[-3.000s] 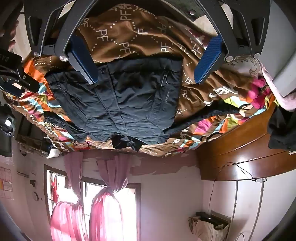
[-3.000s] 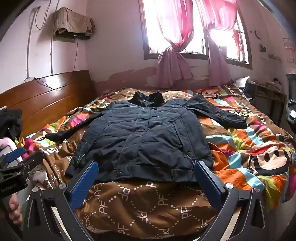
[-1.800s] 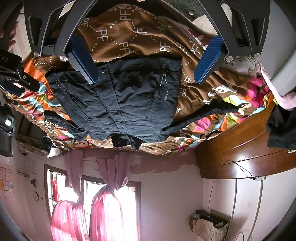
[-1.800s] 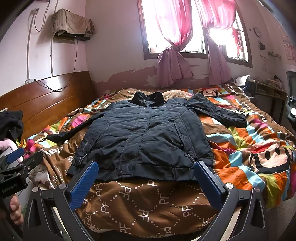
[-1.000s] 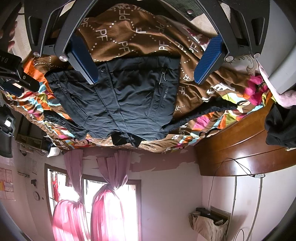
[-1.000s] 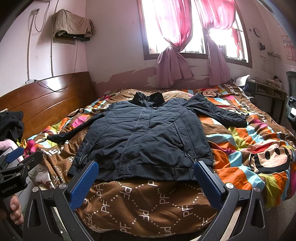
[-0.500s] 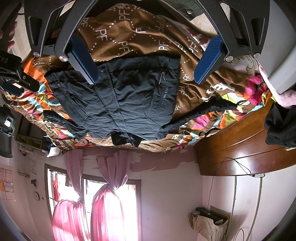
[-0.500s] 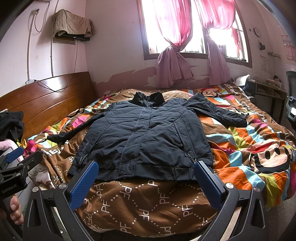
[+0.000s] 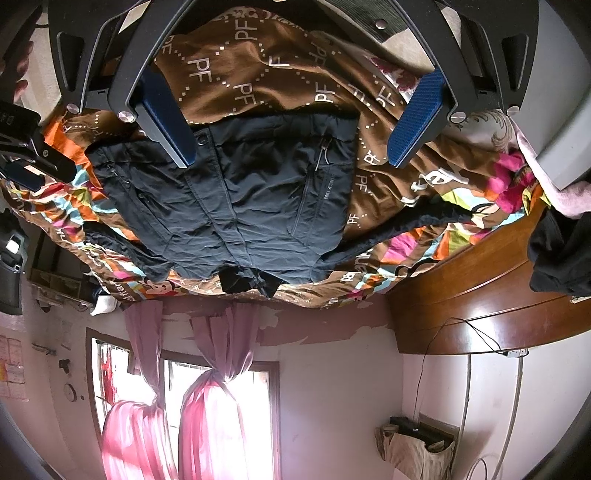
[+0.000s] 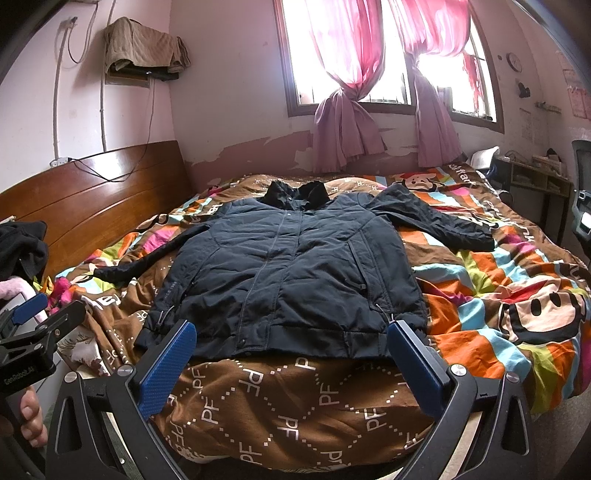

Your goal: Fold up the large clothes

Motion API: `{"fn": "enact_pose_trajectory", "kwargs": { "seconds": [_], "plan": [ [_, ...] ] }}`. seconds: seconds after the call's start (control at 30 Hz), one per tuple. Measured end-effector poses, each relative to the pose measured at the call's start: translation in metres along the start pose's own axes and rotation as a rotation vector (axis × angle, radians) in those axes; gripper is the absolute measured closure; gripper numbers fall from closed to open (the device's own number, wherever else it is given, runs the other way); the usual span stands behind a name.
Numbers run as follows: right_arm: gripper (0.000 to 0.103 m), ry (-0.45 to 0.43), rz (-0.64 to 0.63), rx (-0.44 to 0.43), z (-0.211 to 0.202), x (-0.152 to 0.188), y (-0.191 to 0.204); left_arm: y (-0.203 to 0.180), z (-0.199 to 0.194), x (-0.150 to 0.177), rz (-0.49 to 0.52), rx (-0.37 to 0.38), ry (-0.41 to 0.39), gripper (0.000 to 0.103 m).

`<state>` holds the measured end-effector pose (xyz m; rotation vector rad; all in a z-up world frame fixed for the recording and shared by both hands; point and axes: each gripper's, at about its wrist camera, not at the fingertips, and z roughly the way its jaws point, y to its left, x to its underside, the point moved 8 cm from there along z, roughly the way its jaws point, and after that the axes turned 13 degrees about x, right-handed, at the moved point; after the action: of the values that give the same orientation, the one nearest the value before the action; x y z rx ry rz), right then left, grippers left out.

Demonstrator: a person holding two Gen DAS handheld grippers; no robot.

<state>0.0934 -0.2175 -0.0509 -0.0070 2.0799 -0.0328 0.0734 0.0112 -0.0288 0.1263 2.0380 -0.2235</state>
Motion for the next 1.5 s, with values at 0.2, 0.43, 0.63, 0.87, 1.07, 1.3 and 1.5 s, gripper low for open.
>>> {"fn": "enact_pose_trajectory", "kwargs": {
  "seconds": [0.2,0.43,0.63,0.87,1.07,1.3,1.5],
  "plan": [
    [0.0,0.032,0.016,-0.011,0.019,0.007,0.001,0.006,0.02,0.006,0.002,-0.025,0.037,0.002],
    [0.0,0.06,0.054,-0.053,0.046,-0.01,-0.022,0.008,0.063,-0.001,0.025,-0.032,0.111,0.002],
    [0.0,0.081,0.144,-0.005,0.099,-0.044,-0.077,0.007,0.122,-0.03,0.029,0.007,0.149,0.002],
    [0.0,0.063,0.296,0.049,0.181,-0.088,-0.173,-0.005,0.219,-0.085,0.056,0.064,0.148,0.002],
    [0.0,0.13,0.35,0.148,0.287,-0.109,-0.259,-0.031,0.331,-0.117,0.083,0.113,0.168,0.002],
    [0.0,0.201,0.517,0.283,0.41,-0.116,-0.372,-0.074,0.461,-0.136,0.13,0.124,0.225,0.002],
    [0.0,0.273,0.716,0.334,0.476,-0.094,-0.444,-0.112,0.532,-0.151,0.182,0.142,0.223,0.002]
  ]
}}
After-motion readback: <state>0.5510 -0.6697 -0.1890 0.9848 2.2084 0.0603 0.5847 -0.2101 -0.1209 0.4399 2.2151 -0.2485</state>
